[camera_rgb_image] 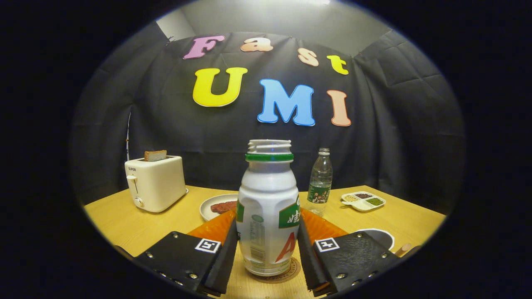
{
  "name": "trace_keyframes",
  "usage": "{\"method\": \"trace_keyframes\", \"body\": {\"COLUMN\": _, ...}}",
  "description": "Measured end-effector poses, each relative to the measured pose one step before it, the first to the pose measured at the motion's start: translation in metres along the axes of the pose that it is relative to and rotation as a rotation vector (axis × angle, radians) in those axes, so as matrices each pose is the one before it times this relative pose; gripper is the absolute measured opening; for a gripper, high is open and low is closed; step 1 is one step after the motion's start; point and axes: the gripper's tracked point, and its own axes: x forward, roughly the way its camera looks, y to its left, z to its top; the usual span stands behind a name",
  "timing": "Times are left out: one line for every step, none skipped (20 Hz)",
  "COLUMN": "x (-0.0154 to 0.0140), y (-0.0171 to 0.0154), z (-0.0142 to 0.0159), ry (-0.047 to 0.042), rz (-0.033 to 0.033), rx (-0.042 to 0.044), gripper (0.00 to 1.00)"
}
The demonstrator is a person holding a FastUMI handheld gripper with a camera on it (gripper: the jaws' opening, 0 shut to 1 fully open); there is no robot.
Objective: Take the bottle from table, then pour the juice into the cup, finally place the bottle on the coaster
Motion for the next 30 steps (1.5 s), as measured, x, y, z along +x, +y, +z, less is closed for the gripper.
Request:
{"method": "trace_keyframes", "body": {"x": 0.00264, "y": -0.00182, "z": -0.00276, "ry": -0.00090, "rz": -0.00126, "rx": 0.00208, "gripper": 0.68}}
{"method": "trace_keyframes", "body": {"x": 0.00226, "y": 0.00122, "z": -0.00179, "ry": -0.00121, "rz": 0.00843, "rx": 0.01340, "gripper": 0.68}}
{"method": "trace_keyframes", "body": {"x": 0.00271, "y": 0.00118, "z": -0.00325, "ry": 0.00295, "rz": 0.01046, "rx": 0.01650, "gripper": 0.68}}
{"method": "trace_keyframes", "body": {"x": 0.00114, "y": -0.00009, "z": -0.00386, "ry": 0.00590, "rz": 0.00296, "rx": 0.00711, "gripper": 0.68}}
{"method": "trace_keyframes", "body": {"x": 0.00159, "y": -0.00286, "z": -0.00418, "ry": 0.00849, "rz": -0.00442, "rx": -0.00022, "gripper": 0.68}}
{"method": "trace_keyframes", "body": {"x": 0.00130, "y": -0.00123, "z": -0.00420, "ry": 0.01024, "rz": -0.00218, "rx": -0.00174, "gripper": 0.68}}
{"method": "trace_keyframes", "body": {"x": 0.00142, "y": 0.00036, "z": -0.00297, "ry": 0.00529, "rz": 0.00730, "rx": 0.00673, "gripper": 0.68}}
{"method": "trace_keyframes", "body": {"x": 0.00120, "y": 0.00118, "z": -0.00195, "ry": 0.00345, "rz": 0.00607, "rx": 0.01029, "gripper": 0.68}}
{"method": "trace_keyframes", "body": {"x": -0.00005, "y": -0.00135, "z": -0.00345, "ry": 0.00729, "rz": -0.00126, "rx": -0.00010, "gripper": 0.68}}
{"method": "trace_keyframes", "body": {"x": -0.00093, "y": 0.00034, "z": 0.00177, "ry": -0.01126, "rz": 0.00119, "rx": 0.00365, "gripper": 0.68}}
{"method": "trace_keyframes", "body": {"x": 0.00070, "y": -0.00339, "z": 0.00046, "ry": 0.00035, "rz": -0.00982, "rx": -0.00640, "gripper": 0.68}}
{"method": "trace_keyframes", "body": {"x": -0.00008, "y": -0.00223, "z": -0.00050, "ry": 0.00341, "rz": -0.00622, "rx": -0.00553, "gripper": 0.68}}
{"method": "trace_keyframes", "body": {"x": -0.00020, "y": 0.00067, "z": -0.00032, "ry": -0.00303, "rz": 0.00410, "rx": 0.00055, "gripper": 0.68}}
{"method": "trace_keyframes", "body": {"x": -0.00089, "y": 0.00008, "z": 0.00005, "ry": -0.00372, "rz": 0.00250, "rx": 0.00610, "gripper": 0.68}}
{"method": "trace_keyframes", "body": {"x": -0.00027, "y": -0.00193, "z": 0.00018, "ry": -0.00633, "rz": -0.00178, "rx": 0.00763, "gripper": 0.68}}
{"method": "trace_keyframes", "body": {"x": -0.00021, "y": -0.00025, "z": -0.00011, "ry": -0.00603, "rz": -0.00189, "rx": 0.00596, "gripper": 0.68}}
{"method": "trace_keyframes", "body": {"x": -0.00008, "y": -0.00033, "z": 0.00069, "ry": -0.01158, "rz": -0.00360, "rx": 0.00888, "gripper": 0.68}}
{"method": "trace_keyframes", "body": {"x": 0.00008, "y": 0.00000, "z": 0.00024, "ry": -0.01038, "rz": -0.00169, "rx": 0.00959, "gripper": 0.68}}
{"method": "trace_keyframes", "body": {"x": 0.00100, "y": 0.00161, "z": -0.00335, "ry": 0.00541, "rz": 0.00376, "rx": 0.00976, "gripper": 0.70}}
{"method": "trace_keyframes", "body": {"x": 0.00036, "y": -0.00052, "z": -0.00621, "ry": 0.01979, "rz": -0.00469, "rx": 0.00551, "gripper": 0.71}}
{"method": "trace_keyframes", "body": {"x": 0.00149, "y": -0.00084, "z": -0.00643, "ry": 0.01792, "rz": -0.00325, "rx": 0.00356, "gripper": 0.79}}
{"method": "trace_keyframes", "body": {"x": -0.00296, "y": 0.00650, "z": 0.00269, "ry": 0.01007, "rz": 0.01455, "rx": 0.00450, "gripper": 0.89}}
{"method": "trace_keyframes", "body": {"x": 0.00127, "y": 0.00044, "z": -0.00422, "ry": -0.00245, "rz": 0.00753, "rx": -0.00837, "gripper": 1.00}}
{"method": "trace_keyframes", "body": {"x": -0.00139, "y": 0.00079, "z": 0.00231, "ry": -0.00717, "rz": -0.00025, "rx": -0.00744, "gripper": 1.00}}
{"method": "trace_keyframes", "body": {"x": -0.00040, "y": -0.00187, "z": 0.00052, "ry": -0.00622, "rz": -0.00214, "rx": -0.00703, "gripper": 1.00}}
{"method": "trace_keyframes", "body": {"x": -0.00062, "y": 0.00027, "z": 0.00019, "ry": 0.00018, "rz": 0.00265, "rx": 0.00124, "gripper": 1.00}}
{"method": "trace_keyframes", "body": {"x": -0.00055, "y": 0.00059, "z": 0.00034, "ry": -0.00285, "rz": 0.00483, "rx": 0.00644, "gripper": 1.00}}
{"method": "trace_keyframes", "body": {"x": -0.00144, "y": 0.00103, "z": 0.00170, "ry": -0.00689, "rz": 0.00575, "rx": 0.01017, "gripper": 1.00}}
{"method": "trace_keyframes", "body": {"x": -0.00125, "y": 0.00025, "z": 0.00119, "ry": -0.00461, "rz": 0.00483, "rx": 0.00653, "gripper": 1.00}}
{"method": "trace_keyframes", "body": {"x": -0.00122, "y": 0.00045, "z": 0.00147, "ry": -0.00401, "rz": 0.00239, "rx": 0.00619, "gripper": 1.00}}
